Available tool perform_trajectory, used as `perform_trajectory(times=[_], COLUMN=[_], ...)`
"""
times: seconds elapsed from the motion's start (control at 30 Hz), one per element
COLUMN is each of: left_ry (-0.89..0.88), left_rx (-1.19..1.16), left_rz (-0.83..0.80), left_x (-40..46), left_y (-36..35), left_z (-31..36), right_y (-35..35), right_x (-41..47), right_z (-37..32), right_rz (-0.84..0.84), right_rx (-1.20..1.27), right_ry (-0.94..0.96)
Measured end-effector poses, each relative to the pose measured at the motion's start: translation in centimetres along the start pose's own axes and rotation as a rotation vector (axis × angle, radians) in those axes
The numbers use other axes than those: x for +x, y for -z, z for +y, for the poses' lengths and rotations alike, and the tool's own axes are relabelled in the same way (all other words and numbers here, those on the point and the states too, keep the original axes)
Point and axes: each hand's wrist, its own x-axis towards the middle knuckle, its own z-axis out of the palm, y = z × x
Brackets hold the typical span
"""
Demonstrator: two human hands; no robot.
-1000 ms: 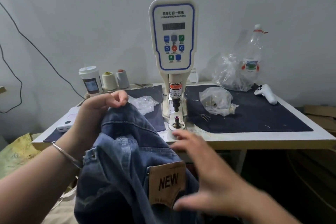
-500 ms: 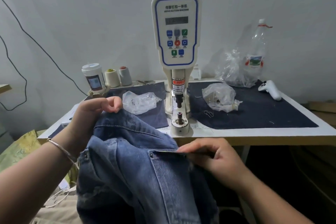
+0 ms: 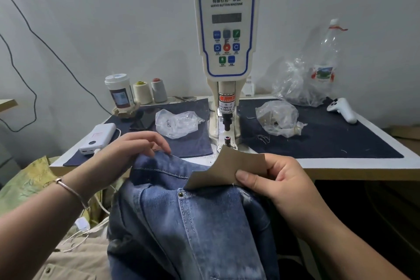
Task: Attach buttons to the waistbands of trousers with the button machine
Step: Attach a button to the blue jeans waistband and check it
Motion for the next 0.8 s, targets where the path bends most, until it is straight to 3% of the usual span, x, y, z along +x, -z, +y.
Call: perform_trajectory(times=[0.07, 0.2, 0.27, 0.43, 0.63, 0.8], left_ry=[-0.094, -0.240, -0.279, -0.270, -0.256, -0.424], left_rx=[0.192, 0.246, 0.319, 0.319, 0.334, 0.438], left_rz=[0.013, -0.233, -0.282, -0.187, -0.184, -0.076], left_x=[-0.6, -2.4, -2.9, -2.8, -2.4, -2.5], left_y=[-0.8, -3.4, -5.0, -6.8, -6.8, -7.0], left_z=[1.0, 3.6, 4.2, 4.6, 4.4, 4.0], right_y=[-0.2, -0.4, -0.7, -1.0, -0.5, 0.2], right_x=[-0.1, -0.1, -0.2, -0.4, -0.3, 0.0], right_z=[-0.1, -0.1, -0.1, -0.3, 0.2, 0.3], right_rz=[0.037, 0.088, 0.093, 0.082, 0.060, -0.040], right_rx=[-0.029, -0.093, -0.108, -0.118, -0.179, -0.240], right_ry=[0.029, 0.098, 0.129, 0.189, 0.262, 0.387])
